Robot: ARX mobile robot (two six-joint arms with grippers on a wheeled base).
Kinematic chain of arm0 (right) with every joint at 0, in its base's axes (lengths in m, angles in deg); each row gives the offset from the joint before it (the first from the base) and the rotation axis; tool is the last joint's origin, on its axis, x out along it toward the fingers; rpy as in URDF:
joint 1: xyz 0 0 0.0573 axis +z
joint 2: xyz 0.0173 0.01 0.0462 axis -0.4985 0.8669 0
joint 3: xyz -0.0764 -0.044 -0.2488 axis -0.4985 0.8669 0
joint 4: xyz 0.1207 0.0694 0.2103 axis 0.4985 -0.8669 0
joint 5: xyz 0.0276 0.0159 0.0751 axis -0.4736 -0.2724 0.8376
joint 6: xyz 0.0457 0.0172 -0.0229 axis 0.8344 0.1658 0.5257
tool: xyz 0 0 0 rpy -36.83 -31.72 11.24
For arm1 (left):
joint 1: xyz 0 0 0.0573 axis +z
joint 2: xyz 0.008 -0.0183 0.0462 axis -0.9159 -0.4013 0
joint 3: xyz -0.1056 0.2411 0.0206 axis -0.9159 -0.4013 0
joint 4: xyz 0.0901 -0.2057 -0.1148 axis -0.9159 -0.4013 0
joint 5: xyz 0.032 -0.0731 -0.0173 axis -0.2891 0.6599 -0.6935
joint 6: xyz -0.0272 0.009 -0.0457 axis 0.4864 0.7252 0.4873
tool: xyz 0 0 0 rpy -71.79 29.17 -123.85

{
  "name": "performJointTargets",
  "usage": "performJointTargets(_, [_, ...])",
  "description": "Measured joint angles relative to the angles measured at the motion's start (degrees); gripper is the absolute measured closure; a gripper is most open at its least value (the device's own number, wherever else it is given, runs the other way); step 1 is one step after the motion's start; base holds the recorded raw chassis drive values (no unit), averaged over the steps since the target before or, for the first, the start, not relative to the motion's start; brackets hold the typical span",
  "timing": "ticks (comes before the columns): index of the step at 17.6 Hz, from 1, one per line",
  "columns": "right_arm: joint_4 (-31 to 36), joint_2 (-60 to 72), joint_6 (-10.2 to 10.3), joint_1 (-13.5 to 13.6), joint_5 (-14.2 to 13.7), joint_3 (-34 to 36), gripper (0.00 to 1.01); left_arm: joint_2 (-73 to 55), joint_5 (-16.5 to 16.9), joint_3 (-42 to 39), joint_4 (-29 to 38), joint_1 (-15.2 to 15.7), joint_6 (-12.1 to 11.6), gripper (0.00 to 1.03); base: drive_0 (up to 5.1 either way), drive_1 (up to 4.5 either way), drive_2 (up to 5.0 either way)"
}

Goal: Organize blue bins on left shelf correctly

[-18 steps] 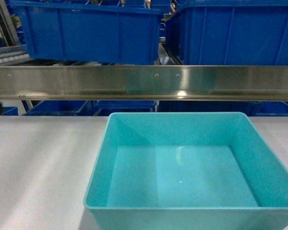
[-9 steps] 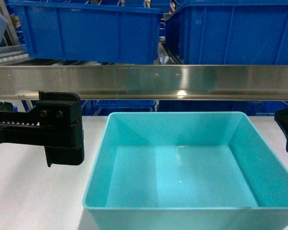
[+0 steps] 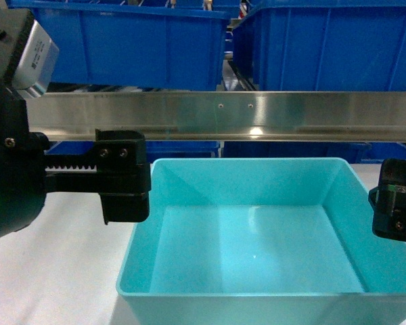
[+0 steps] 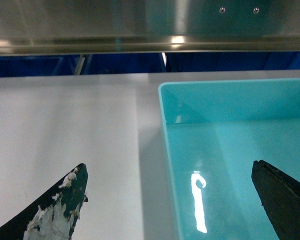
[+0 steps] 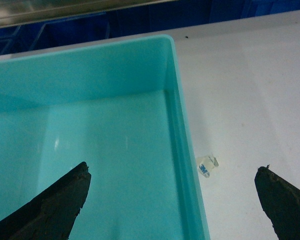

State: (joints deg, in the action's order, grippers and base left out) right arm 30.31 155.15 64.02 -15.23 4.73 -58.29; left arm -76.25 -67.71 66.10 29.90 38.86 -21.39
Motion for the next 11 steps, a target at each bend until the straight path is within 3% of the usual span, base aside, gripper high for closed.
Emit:
performJointTargets(3, [1.36, 5.22, -1.05, -0.04, -1.73, -3.02, 0.03, -3.58, 1.7, 3.74, -3.58, -2.14, 3.93, 0.05, 0.0, 0.0, 0.0])
performJointTargets(5, [1.36, 7.32, -2.08, -0.02, -2.78, -3.72, 0.03, -4.04, 2.08, 3.82, -4.13, -2.49, 5.16, 0.05, 0.0, 0.0, 0.0])
performJointTargets(8, [3.63, 12.17, -2.62, 0.02, -6.75, -4.11, 0.03, -4.74, 3.39, 3.67, -7.06, -0.61, 9.84, 0.05, 0.0, 0.0, 0.0])
performJointTargets(10, [4.63, 13.03, -2.62, -0.07, -6.99, -4.11, 0.03, -7.43, 3.78, 3.54, -8.24, -0.02, 12.57, 0.05, 0.0, 0.0, 0.0])
performJointTargets(11, [4.74, 13.29, -2.62, -0.11, -6.95, -4.35, 0.03, -8.22, 3.69, 3.56, -8.33, -0.2, 12.72, 0.05, 0.0, 0.0, 0.0])
